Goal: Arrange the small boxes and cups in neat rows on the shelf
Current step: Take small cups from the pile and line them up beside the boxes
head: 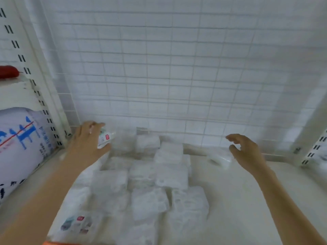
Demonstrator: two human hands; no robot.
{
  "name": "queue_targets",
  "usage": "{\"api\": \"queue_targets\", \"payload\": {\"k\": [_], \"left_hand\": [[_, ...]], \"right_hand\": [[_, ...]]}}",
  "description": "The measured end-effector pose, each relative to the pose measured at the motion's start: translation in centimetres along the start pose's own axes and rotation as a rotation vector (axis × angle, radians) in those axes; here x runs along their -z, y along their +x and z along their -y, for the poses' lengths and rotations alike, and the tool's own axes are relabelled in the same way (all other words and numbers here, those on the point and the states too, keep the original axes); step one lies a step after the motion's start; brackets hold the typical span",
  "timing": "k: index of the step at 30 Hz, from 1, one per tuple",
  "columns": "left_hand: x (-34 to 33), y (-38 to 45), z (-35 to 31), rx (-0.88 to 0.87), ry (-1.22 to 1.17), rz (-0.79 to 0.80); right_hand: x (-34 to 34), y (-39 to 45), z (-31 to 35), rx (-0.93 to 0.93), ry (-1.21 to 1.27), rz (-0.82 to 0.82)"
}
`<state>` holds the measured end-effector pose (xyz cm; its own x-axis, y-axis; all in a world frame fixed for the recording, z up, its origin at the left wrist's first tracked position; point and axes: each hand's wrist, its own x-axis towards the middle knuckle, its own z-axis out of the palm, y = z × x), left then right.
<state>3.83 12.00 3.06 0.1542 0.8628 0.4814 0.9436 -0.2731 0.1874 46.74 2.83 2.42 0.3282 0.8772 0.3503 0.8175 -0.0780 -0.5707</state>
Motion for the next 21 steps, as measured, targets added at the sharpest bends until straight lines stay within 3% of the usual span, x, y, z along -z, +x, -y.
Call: {"api": "queue_targets", "payload": {"k": [3,6,11,14,17,19,21], "left_hand": [[-1.0,1.8,0.4,0.009,0.008,-0.044],[-1.6,2.7,0.9,0.041,0.035,0.066],[-2.1,2.5,2.0,-0.013,0.034,0.116],[-1.7,2.1,1.9,-0.074,-0.058,0.1],[-0.5,1.2,-0.3,0.022,-0.539,0.133],[0.1,0.7,-2.2,0.147,-0.969,0.271],[-0.2,0.1,-3.5,0.212,-1.212,0.39]], "right_hand": [[-2.6,-0.2,-0.1,-0.052,-0.218,0.18],[-5.0,-0.5,0.1,-0.202,-0.395,0.316],[-6.0,-1.3,0.3,-0.22,-0.461,0.239],[-5.2,-1.6,1.8,-0.211,-0.242,0.195],[-3.9,-1.6,5.5,-0.177,0.216,0.045],[-3.2,-1.5,8.5,-0.111,0.416,0.066],[-3.1,-1.6,11.1,-0.027,0.564,0.153]]}}
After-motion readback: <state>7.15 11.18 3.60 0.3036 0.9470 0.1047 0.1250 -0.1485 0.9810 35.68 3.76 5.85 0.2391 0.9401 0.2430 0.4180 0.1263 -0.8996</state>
